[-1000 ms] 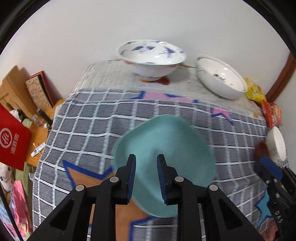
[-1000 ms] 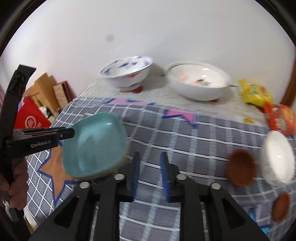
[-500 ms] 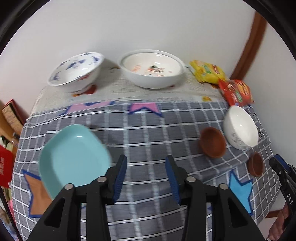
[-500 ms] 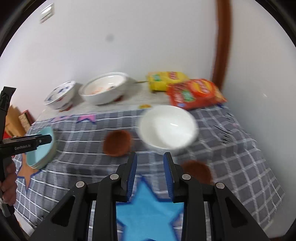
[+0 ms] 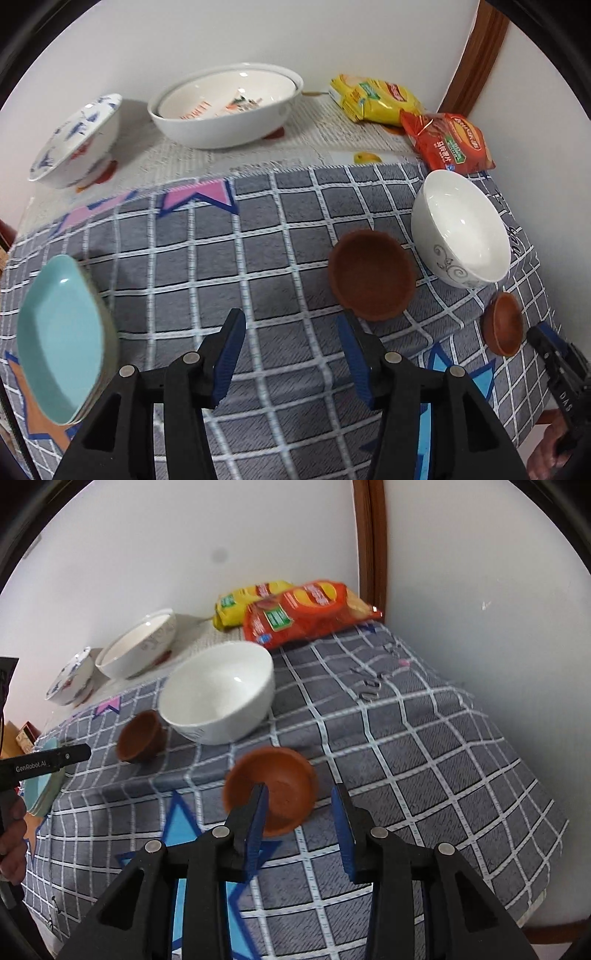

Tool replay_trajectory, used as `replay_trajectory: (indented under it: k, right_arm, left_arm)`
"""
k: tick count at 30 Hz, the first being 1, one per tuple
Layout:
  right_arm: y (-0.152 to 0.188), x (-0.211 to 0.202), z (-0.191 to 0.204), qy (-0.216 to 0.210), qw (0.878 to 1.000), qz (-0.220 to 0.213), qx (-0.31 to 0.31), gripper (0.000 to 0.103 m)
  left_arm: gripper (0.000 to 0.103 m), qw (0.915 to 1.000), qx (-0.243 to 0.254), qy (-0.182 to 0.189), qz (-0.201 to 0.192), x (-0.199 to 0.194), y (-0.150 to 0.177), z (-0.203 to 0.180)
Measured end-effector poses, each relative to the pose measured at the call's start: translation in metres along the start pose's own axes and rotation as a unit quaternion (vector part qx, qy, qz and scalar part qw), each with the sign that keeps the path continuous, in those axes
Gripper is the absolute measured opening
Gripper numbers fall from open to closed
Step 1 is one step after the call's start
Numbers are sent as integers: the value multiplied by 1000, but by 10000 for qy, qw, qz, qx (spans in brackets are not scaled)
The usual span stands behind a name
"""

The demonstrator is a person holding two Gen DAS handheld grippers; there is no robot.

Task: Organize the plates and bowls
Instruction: 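Grasp one brown clay bowl with the left gripper while the right grasps the other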

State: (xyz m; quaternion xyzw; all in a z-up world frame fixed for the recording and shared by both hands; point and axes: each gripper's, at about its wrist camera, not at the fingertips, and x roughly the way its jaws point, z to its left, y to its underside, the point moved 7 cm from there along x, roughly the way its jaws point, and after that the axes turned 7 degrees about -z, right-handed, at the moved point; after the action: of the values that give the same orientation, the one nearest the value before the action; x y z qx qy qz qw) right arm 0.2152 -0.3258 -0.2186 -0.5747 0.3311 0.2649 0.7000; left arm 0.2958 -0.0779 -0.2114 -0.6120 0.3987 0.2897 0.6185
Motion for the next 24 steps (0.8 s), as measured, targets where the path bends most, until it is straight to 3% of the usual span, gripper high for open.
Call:
replay_trajectory:
  k: [15,17,22,24]
  right_arm:
    - [9,48,-5,-106,9988,465,137,33]
    - [10,53,-4,-47,9986,524,70,33]
    - [9,53,-6,-59,9988,433,220,32]
    - [9,54,-7,-53,9987,419,288,27]
  left_arm:
    - [48,9996,-125,198,177,47,-14,-15]
    - [40,9996,-108,196,193,50,-15,-16]
    - [35,9993,-77,288,202,60,-19,-20]
    - [31,9993,-32,321,173,61,-20,-23]
